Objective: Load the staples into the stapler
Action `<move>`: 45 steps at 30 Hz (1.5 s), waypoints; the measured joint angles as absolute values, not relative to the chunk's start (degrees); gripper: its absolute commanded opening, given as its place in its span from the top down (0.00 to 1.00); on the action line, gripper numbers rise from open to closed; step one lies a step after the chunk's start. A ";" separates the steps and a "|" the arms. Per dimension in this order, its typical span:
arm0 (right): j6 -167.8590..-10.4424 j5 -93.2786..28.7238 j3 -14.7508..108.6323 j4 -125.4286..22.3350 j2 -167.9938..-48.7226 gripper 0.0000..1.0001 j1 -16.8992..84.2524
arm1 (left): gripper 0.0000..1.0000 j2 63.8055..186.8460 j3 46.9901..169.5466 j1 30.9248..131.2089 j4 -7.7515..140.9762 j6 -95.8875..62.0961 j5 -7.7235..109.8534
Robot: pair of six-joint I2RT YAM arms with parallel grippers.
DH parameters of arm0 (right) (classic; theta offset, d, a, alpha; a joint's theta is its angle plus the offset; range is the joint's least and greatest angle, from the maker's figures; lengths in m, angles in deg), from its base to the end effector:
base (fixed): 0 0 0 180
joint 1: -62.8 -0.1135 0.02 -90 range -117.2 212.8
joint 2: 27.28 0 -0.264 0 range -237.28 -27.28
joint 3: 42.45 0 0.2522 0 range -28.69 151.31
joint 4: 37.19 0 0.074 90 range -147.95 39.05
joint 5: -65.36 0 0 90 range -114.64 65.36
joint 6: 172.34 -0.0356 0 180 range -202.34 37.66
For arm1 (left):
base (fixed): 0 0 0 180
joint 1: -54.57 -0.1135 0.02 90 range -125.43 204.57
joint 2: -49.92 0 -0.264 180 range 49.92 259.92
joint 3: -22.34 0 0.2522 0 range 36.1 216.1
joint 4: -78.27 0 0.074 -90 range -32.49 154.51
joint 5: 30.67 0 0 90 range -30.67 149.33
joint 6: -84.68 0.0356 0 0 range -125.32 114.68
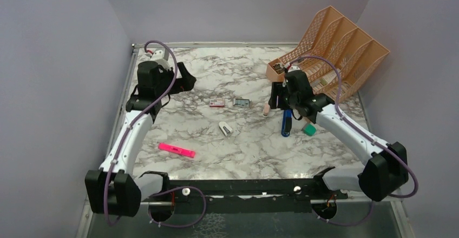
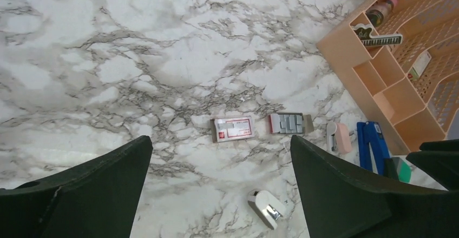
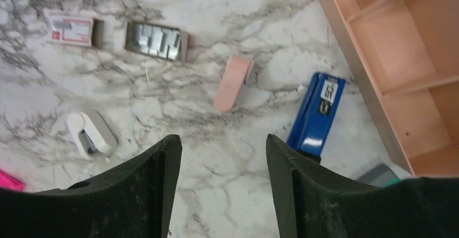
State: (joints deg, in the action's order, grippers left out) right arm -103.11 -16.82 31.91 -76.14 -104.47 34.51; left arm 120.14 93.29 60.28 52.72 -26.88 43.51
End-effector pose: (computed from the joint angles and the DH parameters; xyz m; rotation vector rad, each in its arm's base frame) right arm 0.2619 0.1355 0.2857 -0.0809 2.3070 0.2852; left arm 0.2787 -0.0376 0.3197 -0.1011 2.0315 -0.5789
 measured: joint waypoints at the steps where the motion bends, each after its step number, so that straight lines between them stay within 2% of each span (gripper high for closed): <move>1: -103.02 -16.82 29.54 -76.75 -102.08 0.32 34.51 | 0.01 117.56 92.65 60.28 51.62 -25.65 44.30; 6: -104.07 -16.71 22.70 -80.05 -94.00 0.30 34.51 | 0.01 109.77 86.69 60.28 46.86 -22.86 45.17; 14: -110.83 -12.47 15.60 -84.78 -84.47 0.31 34.51 | 0.04 104.14 80.48 60.28 43.03 -25.61 41.92; 18: -113.34 -10.81 14.49 -86.20 -85.58 0.35 34.51 | 0.06 100.42 77.35 60.28 45.39 -28.87 37.72; 22: -116.82 -8.30 15.95 -89.30 -89.93 0.34 34.51 | 0.06 99.68 74.05 60.33 49.85 -31.84 30.97; 27: -119.46 -6.42 16.63 -91.09 -92.09 0.36 34.51 | 0.02 100.86 72.17 60.92 53.35 -34.27 26.66; 33: -120.05 -6.46 16.61 -90.39 -95.88 0.45 34.51 | 0.01 104.53 71.58 62.10 56.39 -35.34 24.41; 35: -119.98 -6.46 16.61 -90.00 -97.89 0.53 34.51 | 0.02 105.32 70.67 62.95 57.44 -35.77 24.45; 40: -119.55 -6.55 16.58 -87.97 -100.88 0.66 34.47 | 0.10 107.35 68.15 66.25 59.38 -37.06 25.50; 42: -119.11 -6.51 16.58 -87.31 -101.19 0.69 34.47 | 0.12 108.86 68.06 68.26 60.06 -37.65 26.46; 45: -118.48 -6.53 16.58 -86.06 -101.71 0.77 34.47 | 0.13 112.57 68.35 73.18 61.53 -38.79 29.15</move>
State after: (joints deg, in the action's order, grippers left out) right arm -118.48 -6.53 16.58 -86.06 -101.71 34.47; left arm 112.57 68.35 73.18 61.53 -38.79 29.15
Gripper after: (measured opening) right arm 0.354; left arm 0.882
